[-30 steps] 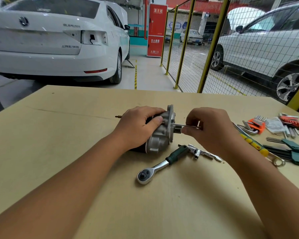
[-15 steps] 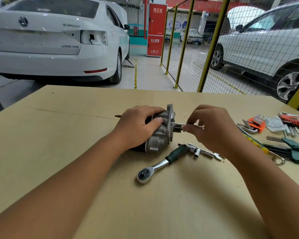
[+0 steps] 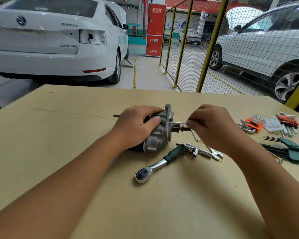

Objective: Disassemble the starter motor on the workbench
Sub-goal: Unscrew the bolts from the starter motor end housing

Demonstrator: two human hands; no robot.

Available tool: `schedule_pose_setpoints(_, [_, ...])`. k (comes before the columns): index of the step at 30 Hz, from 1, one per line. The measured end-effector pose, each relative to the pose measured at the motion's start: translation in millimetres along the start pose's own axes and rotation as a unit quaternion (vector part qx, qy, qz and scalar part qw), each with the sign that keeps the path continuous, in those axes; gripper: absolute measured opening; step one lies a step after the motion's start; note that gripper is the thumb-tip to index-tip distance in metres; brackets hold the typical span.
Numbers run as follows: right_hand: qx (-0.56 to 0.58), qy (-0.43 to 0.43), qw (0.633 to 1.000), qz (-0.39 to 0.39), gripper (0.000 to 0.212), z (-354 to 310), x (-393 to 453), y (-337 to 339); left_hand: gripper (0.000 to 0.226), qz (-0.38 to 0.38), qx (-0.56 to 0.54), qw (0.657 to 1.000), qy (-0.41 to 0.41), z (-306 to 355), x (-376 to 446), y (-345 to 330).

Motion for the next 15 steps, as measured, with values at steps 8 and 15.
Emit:
schedule_pose_setpoints(8, [-0.015, 0.003, 1.000, 0.003, 0.003, -1.2, -0.4, 1.2, 0.050, 0.001, 0.008, 1.000, -0.006, 1.1, -0.1, 0.2])
schedule_pose_setpoints(15, [0.008, -0.015, 1.000, -0.012, 0.006, 3.9, -1.2, -3.5, 0.050, 0.003, 0.007, 1.000, -0.009, 2.5, 0.1, 0.6])
Point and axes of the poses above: each hand's wrist, its own x-axis towards the middle knuckle, its own y-axis out of the back of the hand, z = x × y, the point moved 9 cm from there along x, towards the middle knuckle, and after that the axes turned 12 degrees about z, right-handed, at the moved point
